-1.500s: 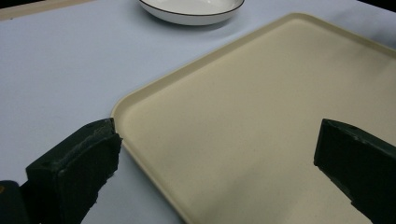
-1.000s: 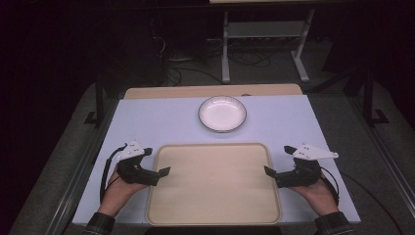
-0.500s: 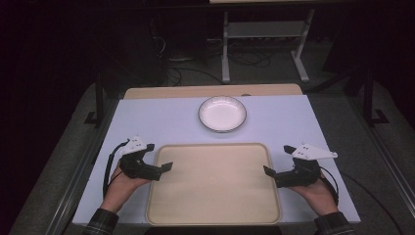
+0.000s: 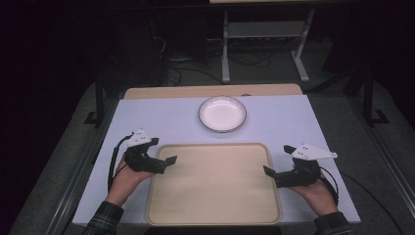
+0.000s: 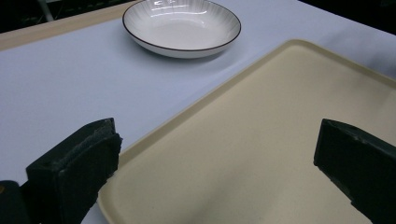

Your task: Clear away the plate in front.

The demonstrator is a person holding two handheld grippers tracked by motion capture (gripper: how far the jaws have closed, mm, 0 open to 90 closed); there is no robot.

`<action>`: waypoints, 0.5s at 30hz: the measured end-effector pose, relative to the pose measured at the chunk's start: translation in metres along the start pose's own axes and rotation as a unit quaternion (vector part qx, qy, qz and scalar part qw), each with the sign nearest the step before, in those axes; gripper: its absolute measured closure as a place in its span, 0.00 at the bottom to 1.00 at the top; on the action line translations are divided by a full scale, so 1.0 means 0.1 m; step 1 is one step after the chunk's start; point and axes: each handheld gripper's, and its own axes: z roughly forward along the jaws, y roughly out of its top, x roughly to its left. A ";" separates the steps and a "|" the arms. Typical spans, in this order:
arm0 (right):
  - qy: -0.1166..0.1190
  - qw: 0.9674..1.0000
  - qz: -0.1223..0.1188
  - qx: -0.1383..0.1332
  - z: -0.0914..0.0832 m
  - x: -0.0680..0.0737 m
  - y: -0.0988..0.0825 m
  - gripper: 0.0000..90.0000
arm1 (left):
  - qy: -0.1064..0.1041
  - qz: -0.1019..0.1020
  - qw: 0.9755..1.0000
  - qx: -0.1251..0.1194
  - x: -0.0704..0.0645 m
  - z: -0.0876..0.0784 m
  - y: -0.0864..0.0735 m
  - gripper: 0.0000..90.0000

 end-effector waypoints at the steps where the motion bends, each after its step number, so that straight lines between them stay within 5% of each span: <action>1: 0.000 1.000 -0.001 0.000 0.00 0.00 0.00 0.00 | -0.001 -0.001 1.000 0.000 0.00 0.01 0.01 0.00; 15: 0.001 1.000 -0.002 -0.002 0.00 0.00 0.01 0.00 | -0.010 -0.005 1.000 0.007 0.03 0.16 0.14 0.00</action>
